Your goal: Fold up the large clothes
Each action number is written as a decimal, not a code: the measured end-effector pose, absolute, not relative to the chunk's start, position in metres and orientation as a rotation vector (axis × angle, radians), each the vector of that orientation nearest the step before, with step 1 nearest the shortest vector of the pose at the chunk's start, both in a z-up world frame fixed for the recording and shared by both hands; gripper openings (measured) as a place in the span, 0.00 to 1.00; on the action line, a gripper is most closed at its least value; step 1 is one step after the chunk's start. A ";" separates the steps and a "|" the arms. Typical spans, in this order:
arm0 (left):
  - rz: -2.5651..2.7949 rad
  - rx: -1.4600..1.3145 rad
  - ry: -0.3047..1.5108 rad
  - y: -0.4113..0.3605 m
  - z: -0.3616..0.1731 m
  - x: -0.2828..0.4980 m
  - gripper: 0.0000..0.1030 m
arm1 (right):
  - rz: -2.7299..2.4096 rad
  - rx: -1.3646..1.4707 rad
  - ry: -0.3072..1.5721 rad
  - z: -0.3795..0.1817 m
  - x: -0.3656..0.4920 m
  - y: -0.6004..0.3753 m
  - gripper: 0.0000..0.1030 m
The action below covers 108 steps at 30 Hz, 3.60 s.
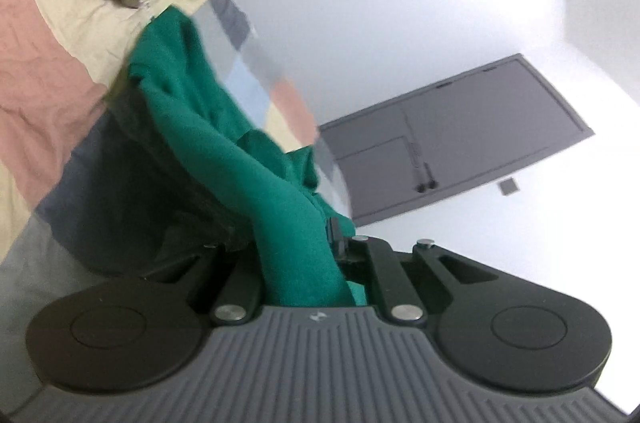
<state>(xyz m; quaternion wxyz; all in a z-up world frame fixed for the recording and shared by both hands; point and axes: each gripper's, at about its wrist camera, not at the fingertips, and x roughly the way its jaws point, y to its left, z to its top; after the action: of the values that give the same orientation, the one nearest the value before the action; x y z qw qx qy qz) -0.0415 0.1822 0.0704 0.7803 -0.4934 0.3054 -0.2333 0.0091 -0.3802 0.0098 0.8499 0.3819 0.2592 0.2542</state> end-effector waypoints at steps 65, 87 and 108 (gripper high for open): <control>-0.290 -0.499 0.493 0.131 0.025 0.155 0.79 | 0.192 0.715 0.592 -0.078 0.218 -0.387 0.65; -0.257 -0.352 0.729 0.062 -0.056 0.155 0.80 | 0.295 0.198 0.692 -0.098 0.214 -0.226 0.63; -0.243 -0.442 0.672 0.065 -0.027 0.114 0.81 | 0.293 0.330 0.657 -0.079 0.170 -0.236 0.64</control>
<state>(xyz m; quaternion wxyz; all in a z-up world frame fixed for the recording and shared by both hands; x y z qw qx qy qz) 0.1136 0.0645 -0.0271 0.9130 -0.2148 0.3263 -0.1178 0.1704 -0.2360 -0.0793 0.9228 0.1606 0.3198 0.1426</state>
